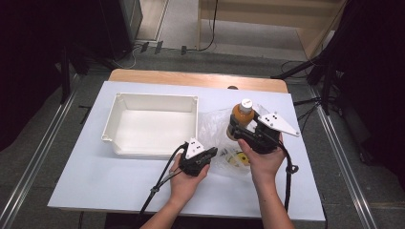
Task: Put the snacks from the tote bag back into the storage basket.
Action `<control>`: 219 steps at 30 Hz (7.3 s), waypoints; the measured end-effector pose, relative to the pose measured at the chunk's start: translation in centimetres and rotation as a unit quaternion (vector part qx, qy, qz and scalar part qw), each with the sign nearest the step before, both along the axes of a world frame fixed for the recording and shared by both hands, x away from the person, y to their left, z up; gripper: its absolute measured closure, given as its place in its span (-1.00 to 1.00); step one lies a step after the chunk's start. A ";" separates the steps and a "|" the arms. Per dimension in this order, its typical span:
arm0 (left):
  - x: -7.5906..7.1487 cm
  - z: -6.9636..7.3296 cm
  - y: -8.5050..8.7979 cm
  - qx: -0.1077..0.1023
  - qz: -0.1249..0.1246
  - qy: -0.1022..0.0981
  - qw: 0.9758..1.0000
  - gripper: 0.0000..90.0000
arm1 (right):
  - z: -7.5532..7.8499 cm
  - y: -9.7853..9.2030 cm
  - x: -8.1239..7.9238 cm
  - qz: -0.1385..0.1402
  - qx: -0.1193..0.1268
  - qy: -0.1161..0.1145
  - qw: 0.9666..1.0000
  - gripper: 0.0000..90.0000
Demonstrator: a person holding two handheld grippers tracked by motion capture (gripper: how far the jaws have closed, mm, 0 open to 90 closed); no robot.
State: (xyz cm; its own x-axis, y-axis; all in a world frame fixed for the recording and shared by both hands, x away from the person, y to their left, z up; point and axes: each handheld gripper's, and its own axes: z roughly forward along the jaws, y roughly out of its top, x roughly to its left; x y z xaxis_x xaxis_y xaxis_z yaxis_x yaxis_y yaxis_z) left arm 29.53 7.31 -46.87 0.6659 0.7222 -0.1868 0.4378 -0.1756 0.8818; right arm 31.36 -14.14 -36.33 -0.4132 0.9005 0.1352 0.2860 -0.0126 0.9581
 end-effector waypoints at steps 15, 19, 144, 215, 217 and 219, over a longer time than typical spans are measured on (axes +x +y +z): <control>-0.8 2.6 3.1 -0.022 -0.054 -0.006 0.998 -0.04 | 0.2 -0.6 -0.2 0.001 0.010 -0.001 1.000 -0.31; -1.4 2.9 3.9 -0.028 -0.057 -0.013 0.998 -0.27 | 0.2 -0.5 -0.2 0.003 0.008 0.002 1.000 -0.31; -4.7 4.8 24.6 -0.023 0.166 -0.077 0.983 -0.84 | 1.5 11.5 3.2 0.081 0.010 -0.008 0.997 -0.31; -4.6 4.7 25.0 -0.033 0.170 -0.076 0.982 -0.84 | -5.7 14.4 4.1 0.106 -0.039 0.050 0.992 -0.31; -4.6 4.7 25.0 -0.032 0.170 -0.077 0.982 -0.84 | -5.8 14.4 4.1 0.105 -0.041 0.051 0.992 -0.31; -4.6 4.7 25.0 -0.032 0.170 -0.077 0.982 -0.84 | -5.8 14.4 4.2 0.105 -0.039 0.051 0.992 -0.31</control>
State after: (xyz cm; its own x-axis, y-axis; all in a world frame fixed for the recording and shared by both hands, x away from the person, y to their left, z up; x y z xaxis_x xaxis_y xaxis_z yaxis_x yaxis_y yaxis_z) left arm 24.95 32.30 -42.13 0.4121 0.8978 -0.1551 0.3221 0.0157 0.9466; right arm 35.55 0.22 -42.15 -0.5814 0.8050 0.1183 0.3692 0.1315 0.9200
